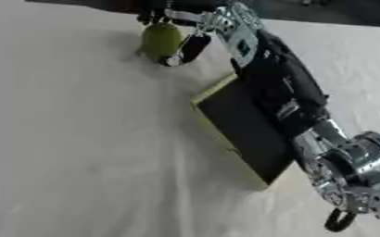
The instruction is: Pick up objects on the table and place them in the box.
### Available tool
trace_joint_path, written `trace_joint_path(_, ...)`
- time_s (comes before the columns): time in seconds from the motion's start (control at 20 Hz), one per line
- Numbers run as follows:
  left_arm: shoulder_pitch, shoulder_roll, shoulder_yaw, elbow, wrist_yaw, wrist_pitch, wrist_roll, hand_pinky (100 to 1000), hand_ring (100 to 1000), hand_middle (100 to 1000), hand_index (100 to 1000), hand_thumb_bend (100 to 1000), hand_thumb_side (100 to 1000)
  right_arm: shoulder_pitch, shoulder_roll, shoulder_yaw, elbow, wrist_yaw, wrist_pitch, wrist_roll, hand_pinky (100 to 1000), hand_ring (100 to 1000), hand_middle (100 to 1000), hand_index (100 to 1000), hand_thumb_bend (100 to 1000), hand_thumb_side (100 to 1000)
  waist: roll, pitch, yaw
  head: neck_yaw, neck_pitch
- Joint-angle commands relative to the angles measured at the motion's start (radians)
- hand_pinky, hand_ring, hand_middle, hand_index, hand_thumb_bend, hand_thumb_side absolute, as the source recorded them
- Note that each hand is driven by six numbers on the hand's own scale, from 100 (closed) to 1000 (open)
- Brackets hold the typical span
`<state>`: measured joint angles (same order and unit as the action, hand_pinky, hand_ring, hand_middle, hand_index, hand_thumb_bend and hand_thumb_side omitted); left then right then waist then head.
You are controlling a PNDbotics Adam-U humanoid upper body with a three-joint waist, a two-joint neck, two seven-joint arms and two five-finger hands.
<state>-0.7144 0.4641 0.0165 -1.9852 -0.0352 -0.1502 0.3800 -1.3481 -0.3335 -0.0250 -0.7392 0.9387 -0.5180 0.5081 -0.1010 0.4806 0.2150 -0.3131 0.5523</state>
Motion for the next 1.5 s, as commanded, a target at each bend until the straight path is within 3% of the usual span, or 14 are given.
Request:
trace_joint_path(0.05, -0.012, 0.01, 0.013, -0.015, 0.001, -0.001, 0.006, 756, 857, 661, 737, 190, 516, -0.015, -0.03, -0.008, -0.007, 0.029, 0.011, -0.037, 860, 882, 842, 942, 235, 100, 0.006, -0.023, 0.003, -0.009, -0.012)
trace_joint_path(0.5, -0.002, 0.009, 0.016, -0.015, 0.002, 0.001, 0.012, 755, 858, 660, 736, 189, 522, -0.014, -0.036, -0.011, -0.007, 0.115, 0.042, -0.144, 855, 879, 861, 946, 289, 100, 0.006, -0.026, -0.002, -0.015, -0.007)
trace_joint_path(0.75, 0.0, 0.006, 0.016, -0.015, 0.002, 0.001, 0.013, 755, 859, 661, 736, 189, 523, -0.017, -0.036, -0.012, -0.003, 0.133, 0.047, -0.163, 854, 879, 861, 947, 307, 100, 0.006, -0.026, -0.004, -0.018, -0.006)
trace_joint_path(0.8, 0.0, 0.006, 0.016, -0.015, 0.002, 0.001, 0.013, 755, 859, 661, 736, 187, 524, -0.014, -0.041, -0.007, -0.001, 0.14, 0.052, -0.161, 848, 880, 870, 954, 381, 156, 0.006, -0.025, -0.004, -0.018, -0.008)
trace_joint_path(1.0, 0.0, 0.005, 0.018, -0.015, 0.001, 0.001, 0.016, 755, 860, 661, 736, 187, 528, -0.009, -0.044, 0.001, 0.002, 0.196, 0.089, -0.158, 842, 873, 854, 957, 407, 212, 0.005, -0.021, -0.001, -0.022, -0.011)
trace_joint_path(1.2, -0.001, 0.001, 0.018, -0.015, 0.001, 0.0, 0.017, 755, 861, 660, 735, 186, 531, -0.005, -0.036, -0.009, 0.014, 0.246, 0.09, -0.162, 832, 851, 781, 942, 391, 226, 0.003, -0.017, 0.001, -0.024, -0.011)
trace_joint_path(1.35, 0.0, 0.0, 0.019, -0.015, 0.0, -0.001, 0.018, 755, 861, 660, 735, 186, 531, 0.0, -0.034, -0.009, 0.023, 0.265, 0.086, -0.163, 813, 825, 672, 926, 395, 253, 0.003, -0.016, 0.003, -0.026, -0.01)
trace_joint_path(1.5, 0.001, -0.001, 0.021, -0.015, 0.0, -0.002, 0.02, 755, 861, 660, 735, 184, 533, 0.006, -0.033, -0.011, 0.031, 0.283, 0.087, -0.172, 794, 786, 570, 853, 357, 223, 0.002, -0.015, 0.003, -0.027, -0.009)
